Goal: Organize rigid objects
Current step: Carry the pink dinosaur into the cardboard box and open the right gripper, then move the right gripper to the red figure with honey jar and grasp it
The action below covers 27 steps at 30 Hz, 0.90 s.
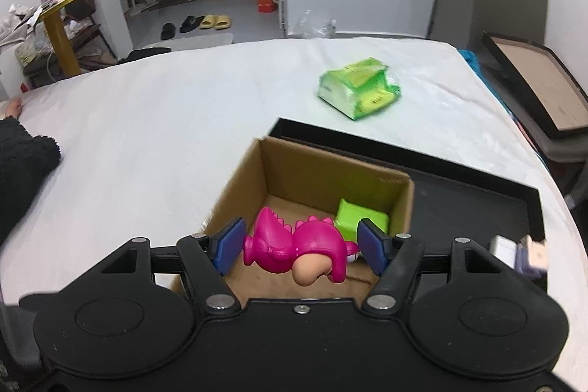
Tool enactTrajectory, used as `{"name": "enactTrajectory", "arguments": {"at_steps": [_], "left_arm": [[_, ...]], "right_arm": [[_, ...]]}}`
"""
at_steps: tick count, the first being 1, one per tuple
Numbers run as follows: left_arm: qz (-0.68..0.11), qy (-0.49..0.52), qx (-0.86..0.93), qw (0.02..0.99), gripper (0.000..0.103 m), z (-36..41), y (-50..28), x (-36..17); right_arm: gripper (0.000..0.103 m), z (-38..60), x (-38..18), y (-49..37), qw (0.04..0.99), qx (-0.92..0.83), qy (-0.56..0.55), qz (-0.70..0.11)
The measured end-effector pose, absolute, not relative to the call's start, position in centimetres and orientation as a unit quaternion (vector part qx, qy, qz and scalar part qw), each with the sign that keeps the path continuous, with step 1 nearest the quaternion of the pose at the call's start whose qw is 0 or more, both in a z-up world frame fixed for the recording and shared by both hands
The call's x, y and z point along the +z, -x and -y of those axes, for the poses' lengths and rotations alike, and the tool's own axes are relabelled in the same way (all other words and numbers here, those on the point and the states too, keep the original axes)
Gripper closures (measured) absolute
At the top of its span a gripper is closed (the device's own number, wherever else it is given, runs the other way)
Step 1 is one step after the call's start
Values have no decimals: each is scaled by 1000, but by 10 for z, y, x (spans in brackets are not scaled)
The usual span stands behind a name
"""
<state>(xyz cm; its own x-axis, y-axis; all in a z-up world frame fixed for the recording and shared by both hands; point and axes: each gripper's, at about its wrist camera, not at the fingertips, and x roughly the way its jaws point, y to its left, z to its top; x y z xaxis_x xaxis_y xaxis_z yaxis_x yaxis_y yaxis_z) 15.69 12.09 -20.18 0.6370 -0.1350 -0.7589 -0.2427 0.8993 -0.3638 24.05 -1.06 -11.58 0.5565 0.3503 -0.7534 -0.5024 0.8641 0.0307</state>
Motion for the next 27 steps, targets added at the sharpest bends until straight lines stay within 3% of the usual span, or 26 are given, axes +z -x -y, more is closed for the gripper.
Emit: {"name": "enactTrajectory", "arguments": {"at_steps": [4,27], "left_arm": [[-424,224,28,877,84,-122,-157,-203],[-414,200,41,887,83,-113,-148,-192]], "right_arm": [[33,-3,-105,-241,885,271,101,-365],[31,121,-134,-229,887,179,38,-424]]}}
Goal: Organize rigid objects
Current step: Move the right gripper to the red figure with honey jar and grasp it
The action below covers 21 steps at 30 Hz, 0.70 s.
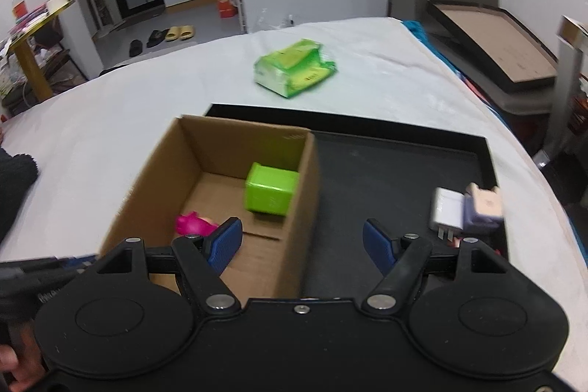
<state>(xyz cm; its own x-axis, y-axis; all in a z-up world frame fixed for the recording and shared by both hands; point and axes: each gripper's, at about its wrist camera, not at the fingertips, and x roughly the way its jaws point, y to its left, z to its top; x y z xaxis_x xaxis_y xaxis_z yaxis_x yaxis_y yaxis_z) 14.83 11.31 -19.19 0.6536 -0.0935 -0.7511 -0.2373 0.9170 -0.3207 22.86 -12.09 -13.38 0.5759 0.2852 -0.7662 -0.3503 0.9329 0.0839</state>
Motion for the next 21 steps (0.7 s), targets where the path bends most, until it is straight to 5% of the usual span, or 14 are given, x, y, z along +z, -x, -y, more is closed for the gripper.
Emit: {"name": "enactTrajectory", "arguments": {"at_steps": [11,21], "left_arm": [[-406,164,59,897,83,-102,-145,-182],[-420,133,80,894,72,-93,-152,-179]], "right_arm": [[29,180,-150,-224,892,143,2,-429],[29,214,-175,-224,914,66,1,-401]]}}
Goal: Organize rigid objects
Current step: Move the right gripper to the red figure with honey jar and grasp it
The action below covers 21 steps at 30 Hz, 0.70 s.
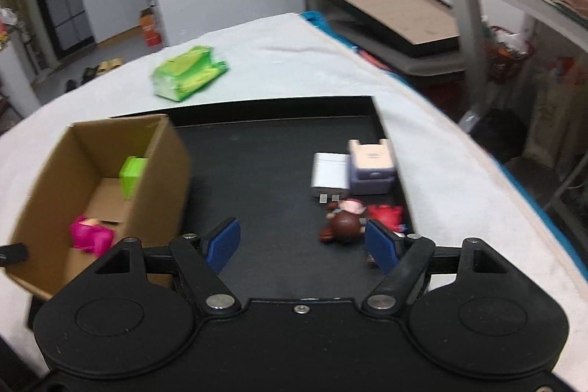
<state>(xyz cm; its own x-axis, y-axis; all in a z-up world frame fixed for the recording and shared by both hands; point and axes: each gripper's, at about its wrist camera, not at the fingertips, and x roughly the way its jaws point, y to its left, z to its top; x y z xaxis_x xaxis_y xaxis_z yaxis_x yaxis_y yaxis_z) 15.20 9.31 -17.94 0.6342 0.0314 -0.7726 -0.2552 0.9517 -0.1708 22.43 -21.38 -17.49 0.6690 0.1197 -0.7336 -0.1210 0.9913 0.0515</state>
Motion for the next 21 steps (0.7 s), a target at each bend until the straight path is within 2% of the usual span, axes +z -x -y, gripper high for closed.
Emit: {"name": "enactTrajectory", "arguments": {"at_steps": [5,7,10,21], "left_arm": [[-408,126,102,899,55,-92,-151,-173],[-403,120,110,901,51,-91,-151,-169],[-403,110,117,901,49,-87,-153,-166],[-405,71,139,901,48,-66,-162,-157]], "right_arm": [[29,219,-177,-228,916,70,3,-394],[30,222,-181,-232,916,70,-8,-396],[34,228,-190,-240,913,66,-13,-402],[34,253,-223,-261,899,58,-25,-433]]}}
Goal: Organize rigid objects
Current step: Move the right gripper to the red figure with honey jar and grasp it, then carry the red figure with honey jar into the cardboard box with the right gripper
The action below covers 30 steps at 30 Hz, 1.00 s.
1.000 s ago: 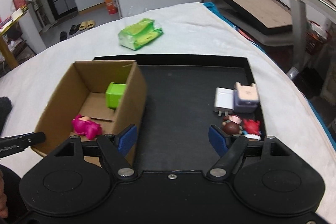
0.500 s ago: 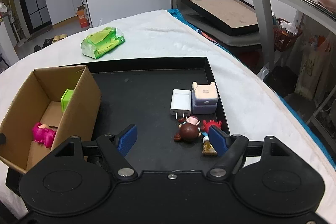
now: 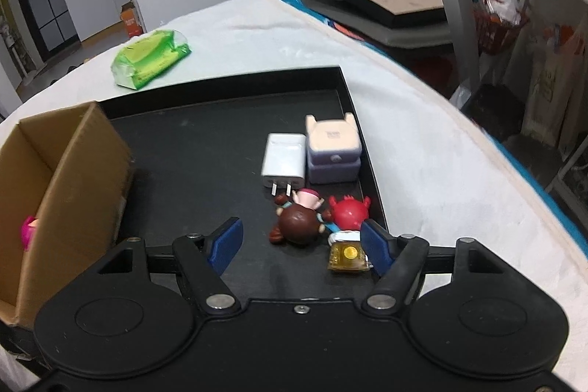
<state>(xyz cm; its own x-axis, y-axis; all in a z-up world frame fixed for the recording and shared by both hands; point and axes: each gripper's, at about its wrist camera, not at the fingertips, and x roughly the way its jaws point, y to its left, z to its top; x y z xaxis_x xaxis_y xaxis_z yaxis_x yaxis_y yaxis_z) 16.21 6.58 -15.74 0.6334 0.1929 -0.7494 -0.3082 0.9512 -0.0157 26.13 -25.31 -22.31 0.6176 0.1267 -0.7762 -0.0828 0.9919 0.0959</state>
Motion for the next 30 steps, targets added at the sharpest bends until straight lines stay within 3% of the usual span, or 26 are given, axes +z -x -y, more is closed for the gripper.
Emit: {"name": "enactTrajectory", "arguments": {"at_steps": [13,15,16,18,30], "left_arm": [[-410,67,165,895,48,-58,-167,-155],[-410,68,166,894,48,-58,-166,-156],[-410,68,166,894,48,-59,-165,-156],[-409,68,165,895,48,-60,-164,-156],[-416,113,147,890,48,-76,-162,-163]], "right_arm": [[42,265,-252,-281,886,65,-42,-458],[48,264,-254,-285,884,68,-41,-461],[60,265,-257,-287,878,65,-45,-471],[68,268,-257,-285,880,64,-48,-469],[69,253,-244,-267,869,99,-49,-483]]}}
